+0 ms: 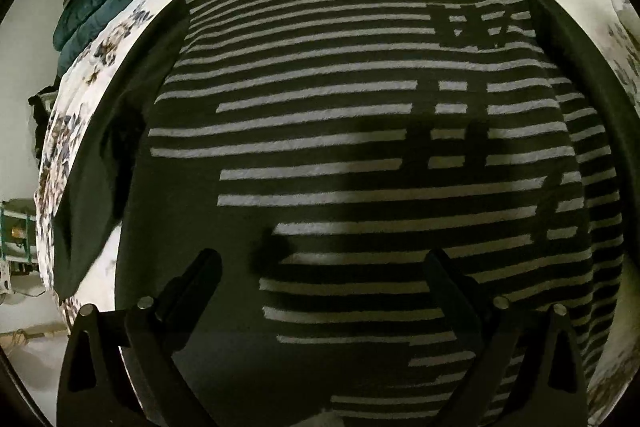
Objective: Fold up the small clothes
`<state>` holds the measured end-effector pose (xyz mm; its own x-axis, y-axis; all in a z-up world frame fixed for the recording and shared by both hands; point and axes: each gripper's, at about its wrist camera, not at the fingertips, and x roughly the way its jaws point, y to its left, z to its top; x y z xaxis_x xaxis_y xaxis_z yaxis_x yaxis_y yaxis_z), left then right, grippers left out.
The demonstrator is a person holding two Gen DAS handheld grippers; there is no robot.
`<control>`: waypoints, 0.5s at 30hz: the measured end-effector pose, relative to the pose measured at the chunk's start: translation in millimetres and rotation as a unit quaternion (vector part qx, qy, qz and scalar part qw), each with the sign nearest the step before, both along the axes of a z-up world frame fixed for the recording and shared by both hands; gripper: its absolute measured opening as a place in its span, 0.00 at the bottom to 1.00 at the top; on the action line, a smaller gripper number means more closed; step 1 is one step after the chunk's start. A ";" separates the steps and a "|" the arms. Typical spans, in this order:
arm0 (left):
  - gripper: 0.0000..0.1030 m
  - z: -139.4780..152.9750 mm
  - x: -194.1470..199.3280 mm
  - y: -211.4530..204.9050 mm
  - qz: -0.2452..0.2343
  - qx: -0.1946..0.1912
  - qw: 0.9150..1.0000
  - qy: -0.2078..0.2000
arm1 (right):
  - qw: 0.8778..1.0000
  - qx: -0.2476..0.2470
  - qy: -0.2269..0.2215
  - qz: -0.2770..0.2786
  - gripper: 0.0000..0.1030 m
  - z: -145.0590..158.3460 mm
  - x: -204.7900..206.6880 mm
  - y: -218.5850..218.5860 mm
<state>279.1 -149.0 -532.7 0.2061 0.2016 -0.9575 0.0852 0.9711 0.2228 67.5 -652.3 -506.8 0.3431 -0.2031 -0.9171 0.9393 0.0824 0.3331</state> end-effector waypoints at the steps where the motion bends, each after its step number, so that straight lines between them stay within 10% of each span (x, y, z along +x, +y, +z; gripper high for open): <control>1: 1.00 -0.8 0.5 -0.8 -0.002 0.000 1.000 -0.001 | 1.000 0.003 0.001 0.007 0.09 -2.4 -0.3 -4.1; 4: 1.00 -7.9 -0.2 -3.1 -0.005 0.002 1.000 0.003 | 0.998 0.061 0.008 0.011 0.16 -35.3 -6.4 -13.4; 8: 1.00 -16.2 -4.7 -0.4 -0.004 0.005 1.000 0.011 | 0.990 0.129 -0.049 -0.025 0.53 -67.3 -29.2 -3.8; 15: 1.00 -26.3 -10.6 9.5 0.002 0.001 1.000 0.021 | 0.978 0.144 -0.107 -0.102 0.55 -94.5 -38.0 3.6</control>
<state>268.6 -139.5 -559.0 0.1652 0.2052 -0.9647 0.0898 0.9709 0.2219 29.4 -648.7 -601.3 0.5136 -0.0310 -0.8575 0.8321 -0.2259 0.5066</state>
